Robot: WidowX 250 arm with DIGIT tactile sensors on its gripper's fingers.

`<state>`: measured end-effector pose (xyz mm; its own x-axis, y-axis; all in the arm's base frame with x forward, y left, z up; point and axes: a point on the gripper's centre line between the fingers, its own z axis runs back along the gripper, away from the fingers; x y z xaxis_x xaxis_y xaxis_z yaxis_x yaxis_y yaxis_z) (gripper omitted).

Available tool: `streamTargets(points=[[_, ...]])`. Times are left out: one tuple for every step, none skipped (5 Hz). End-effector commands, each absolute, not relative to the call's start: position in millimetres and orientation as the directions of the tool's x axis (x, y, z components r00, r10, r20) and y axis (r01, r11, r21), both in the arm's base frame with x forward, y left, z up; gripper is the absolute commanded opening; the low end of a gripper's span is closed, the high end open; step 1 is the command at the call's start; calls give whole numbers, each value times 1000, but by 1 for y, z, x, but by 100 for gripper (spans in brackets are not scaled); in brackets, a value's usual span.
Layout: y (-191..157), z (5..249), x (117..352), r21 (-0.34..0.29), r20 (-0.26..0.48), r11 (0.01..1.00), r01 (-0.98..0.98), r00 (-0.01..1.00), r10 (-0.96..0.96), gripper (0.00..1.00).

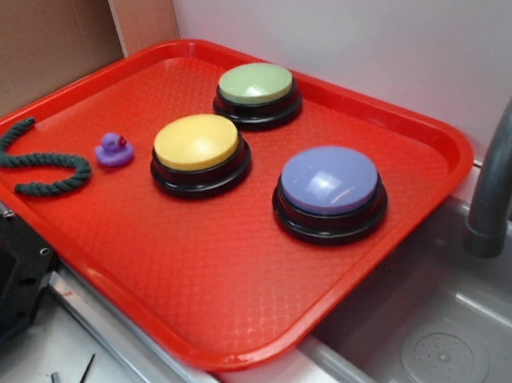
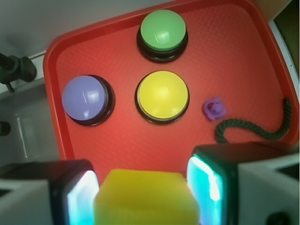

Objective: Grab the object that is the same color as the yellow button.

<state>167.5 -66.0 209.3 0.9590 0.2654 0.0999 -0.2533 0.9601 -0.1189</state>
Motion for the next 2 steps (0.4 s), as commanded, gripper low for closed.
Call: streamTargets(points=[[-52,224,162,-146,144,958,-248,952,269,0],[-48,225,160,-135,170,955,-266,943,286,0]])
